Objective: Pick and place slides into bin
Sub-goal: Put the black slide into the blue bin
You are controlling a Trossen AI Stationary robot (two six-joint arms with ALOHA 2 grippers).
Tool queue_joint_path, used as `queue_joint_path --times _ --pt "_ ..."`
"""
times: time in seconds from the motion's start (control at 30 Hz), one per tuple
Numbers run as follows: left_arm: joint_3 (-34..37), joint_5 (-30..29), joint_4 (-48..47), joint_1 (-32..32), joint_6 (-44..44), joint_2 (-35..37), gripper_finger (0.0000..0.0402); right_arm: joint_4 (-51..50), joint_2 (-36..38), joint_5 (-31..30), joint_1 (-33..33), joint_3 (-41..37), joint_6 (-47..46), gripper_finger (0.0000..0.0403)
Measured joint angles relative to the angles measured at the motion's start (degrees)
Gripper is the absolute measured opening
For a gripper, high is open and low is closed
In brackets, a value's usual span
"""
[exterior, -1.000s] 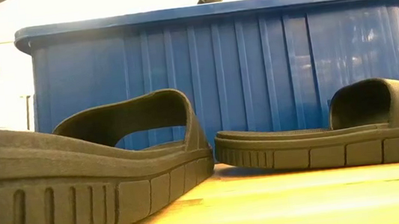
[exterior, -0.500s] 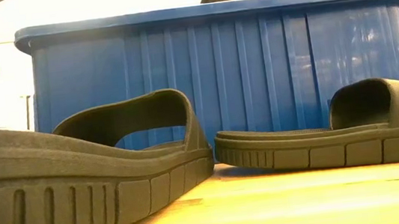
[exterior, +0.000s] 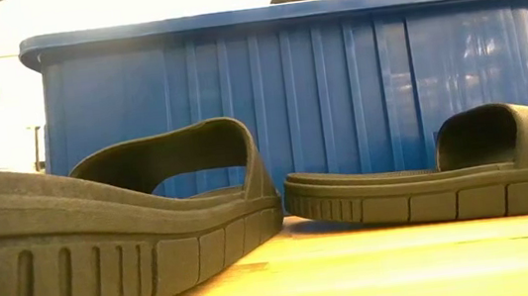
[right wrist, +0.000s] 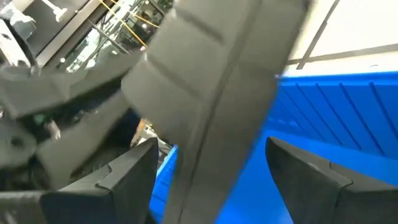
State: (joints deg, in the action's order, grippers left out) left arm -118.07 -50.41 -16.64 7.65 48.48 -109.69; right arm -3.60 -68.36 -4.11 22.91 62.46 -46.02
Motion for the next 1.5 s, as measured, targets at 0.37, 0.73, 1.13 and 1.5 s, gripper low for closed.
queue_joint_path --times 0.37,0.73,1.13,1.5 --pt "0.32 1.94 -0.05 -0.14 0.64 0.00 0.0000 0.00 0.00 2.67 1.12 0.00 0.86 0.0211" --pt "0.32 3.42 0.11 -0.21 2.94 0.00 0.0000 -0.42 -0.04 3.52 2.18 0.00 3.42 0.0077" --pt "0.38 9.04 -8.26 0.28 -9.24 5.96 0.0115 -4.28 1.18 12.13 6.46 0.17 5.34 0.0076" --pt "0.36 14.11 -17.38 0.10 -12.23 13.21 0.0198 -3.15 1.77 21.01 10.53 -1.03 4.86 0.0074"
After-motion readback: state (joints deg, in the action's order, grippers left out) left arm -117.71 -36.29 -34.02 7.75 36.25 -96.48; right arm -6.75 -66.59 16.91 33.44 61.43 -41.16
